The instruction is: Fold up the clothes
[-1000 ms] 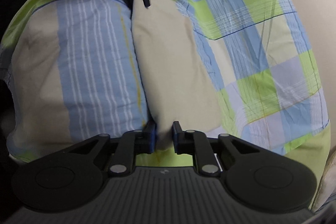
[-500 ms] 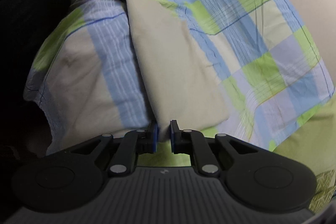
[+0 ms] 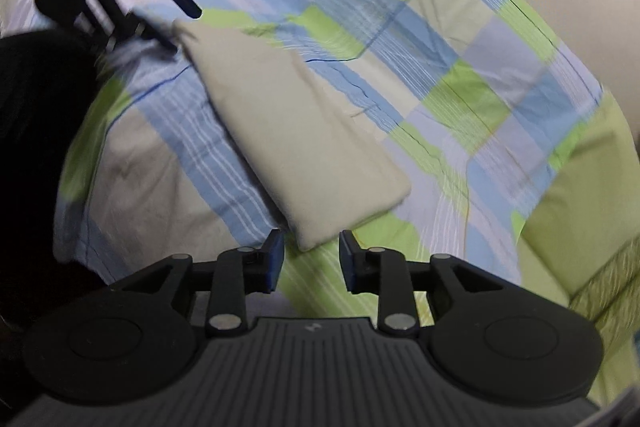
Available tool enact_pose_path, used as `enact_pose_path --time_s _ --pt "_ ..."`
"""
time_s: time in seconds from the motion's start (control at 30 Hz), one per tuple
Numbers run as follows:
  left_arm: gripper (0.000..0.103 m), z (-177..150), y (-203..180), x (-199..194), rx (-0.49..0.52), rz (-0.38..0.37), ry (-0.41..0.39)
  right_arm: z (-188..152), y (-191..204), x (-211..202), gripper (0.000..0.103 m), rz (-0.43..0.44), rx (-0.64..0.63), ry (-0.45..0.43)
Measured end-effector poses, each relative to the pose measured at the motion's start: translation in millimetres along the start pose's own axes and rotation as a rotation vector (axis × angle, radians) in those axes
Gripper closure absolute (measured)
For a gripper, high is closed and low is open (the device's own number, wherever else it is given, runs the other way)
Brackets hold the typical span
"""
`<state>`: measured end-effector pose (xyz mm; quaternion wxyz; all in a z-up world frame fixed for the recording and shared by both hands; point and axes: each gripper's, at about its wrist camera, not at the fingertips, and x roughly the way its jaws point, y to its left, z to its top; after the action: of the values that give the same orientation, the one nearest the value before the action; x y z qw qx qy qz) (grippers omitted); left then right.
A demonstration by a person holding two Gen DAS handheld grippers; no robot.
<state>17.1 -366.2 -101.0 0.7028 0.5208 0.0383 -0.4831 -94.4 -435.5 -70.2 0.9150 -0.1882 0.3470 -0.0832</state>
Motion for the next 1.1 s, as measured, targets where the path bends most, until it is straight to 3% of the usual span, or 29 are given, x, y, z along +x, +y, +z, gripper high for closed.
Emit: enact_pose_path --time_s 0.07,0.13,0.23,0.43,0.73,0.87,0.97,1.1 --pt "0.050 -1.4 -1.7 0.3 0.004 0.014 -0.002 -3.4 -4.4 -3.7 0.069 -0.009 0.050 -0.009" --pt "0.040 -2.8 -2.8 0.7 0.007 0.029 -0.006 -4.9 -6.5 -5.5 0.052 -0.026 0.067 -0.024" --pt "0.034 -3.8 -1.5 2.4 0.002 0.043 -0.009 -5.6 -9.6 -7.5 0.031 -0.046 0.087 -0.044" --pt "0.025 2.3 12.0 2.6 -0.125 0.015 -0.022 -0.2 -14.8 -6.0 0.003 -0.086 0.155 -0.085" --pt "0.017 28.2 38.8 21.7 -0.361 0.005 -0.096 3.6 -39.9 8.1 0.001 -0.081 0.347 -0.120" --pt "0.015 42.1 51.7 45.6 -0.420 0.004 -0.063 2.0 -55.6 21.8 0.001 -0.023 0.416 -0.142" --pt "0.015 47.4 66.2 68.7 -0.531 -0.026 -0.021 2.0 -64.8 30.7 0.001 -0.001 0.445 -0.157" --pt "0.015 50.1 76.2 92.1 -0.669 -0.078 -0.032 4.7 -74.2 45.9 0.001 0.023 0.442 -0.166"
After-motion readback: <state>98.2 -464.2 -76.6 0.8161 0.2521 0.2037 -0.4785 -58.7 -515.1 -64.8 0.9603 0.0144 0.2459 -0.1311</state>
